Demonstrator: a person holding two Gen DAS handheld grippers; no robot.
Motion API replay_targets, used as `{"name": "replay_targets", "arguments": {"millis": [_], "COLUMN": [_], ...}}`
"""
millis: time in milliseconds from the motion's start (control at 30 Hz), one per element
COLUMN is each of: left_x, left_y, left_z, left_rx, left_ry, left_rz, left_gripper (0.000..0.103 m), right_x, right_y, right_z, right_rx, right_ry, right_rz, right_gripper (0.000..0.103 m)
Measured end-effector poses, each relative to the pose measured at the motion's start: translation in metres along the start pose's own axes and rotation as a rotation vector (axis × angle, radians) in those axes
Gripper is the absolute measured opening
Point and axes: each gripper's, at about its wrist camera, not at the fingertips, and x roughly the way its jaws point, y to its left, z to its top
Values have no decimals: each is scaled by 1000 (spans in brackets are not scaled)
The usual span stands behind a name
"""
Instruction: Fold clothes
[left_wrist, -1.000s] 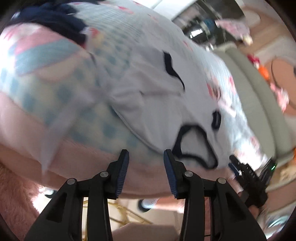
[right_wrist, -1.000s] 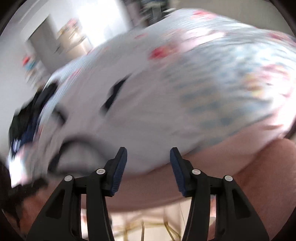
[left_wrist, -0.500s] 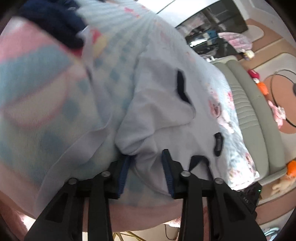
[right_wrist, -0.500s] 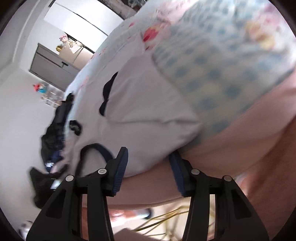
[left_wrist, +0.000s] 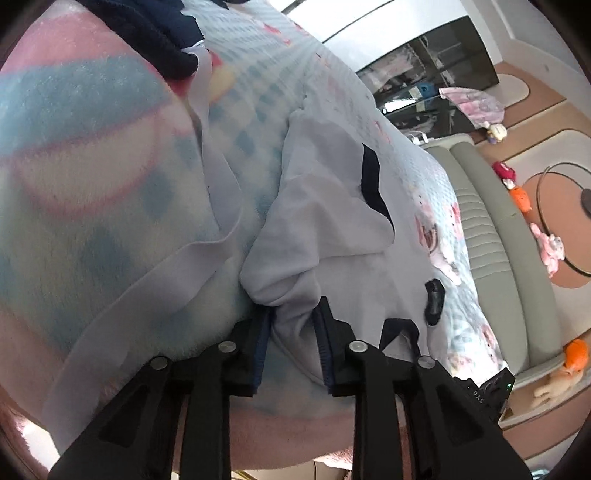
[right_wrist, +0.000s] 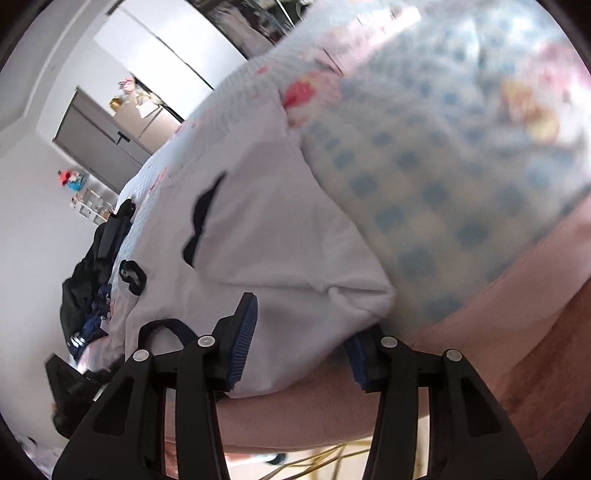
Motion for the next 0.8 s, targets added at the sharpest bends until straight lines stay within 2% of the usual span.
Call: {"name": "replay_targets", "arguments": {"millis": [33,67,100,133,200,267,300,333,367,400,433,467,500,533,633,700,767,800], "left_x": [1,3,6,8,7,7,7,6,2,-5,-11,-17,-20,-23,-29,-30,-22,-19], "left_y": [-3,-7,-11,-16,-24,-30,-30,-30,-27,-21,-13,-3,6,10,2,-1,1,3], "left_z": [1,2,2,1,-4,-14,-16,-17,-14,-10,-6,-3,-2,-1,-2,-1,4,6], "left_rx": [2,6,12,18,51,130,152,172,163,116,61,5,-32,-48,-14,-22,-53,-68], "left_ry": [4,11,17,23,20,18,24,31,36,22,0,-15,-19,-19,-38,-45,-33,-28], "left_rz": [-3,-1,15,32,89,152,161,168,159,149,162,178,171,165,167,109,55,29], "left_gripper": [41,50,57,60,61,61,61,61,58,43,26,24,18,17,15,17,30,38], "right_x": [3,5,7,9,11,10,10,11,11,11,10,9,7,5,2,1,0,1], "right_y": [1,3,6,10,17,17,16,15,15,13,9,5,1,-1,0,3,-1,-3], "right_z": [0,0,0,0,-2,-5,-6,-6,-6,-6,-6,-5,-4,-3,-3,-3,-1,0], "right_rx": [0,-4,-12,-29,-60,-76,-83,-91,-99,-107,-110,-103,-92,-88,-92,-86,-55,-38], "right_ry": [1,-1,-1,-3,-7,-6,-3,-1,2,4,4,3,1,-2,-13,-18,-13,-12], "right_rz": [0,3,7,9,0,-19,-31,-46,-62,-81,-97,-107,-115,-121,-131,-101,-25,4], "right_gripper": [50,58,62,69,73,73,72,65,52,46,37,29,27,25,24,30,46,49]}}
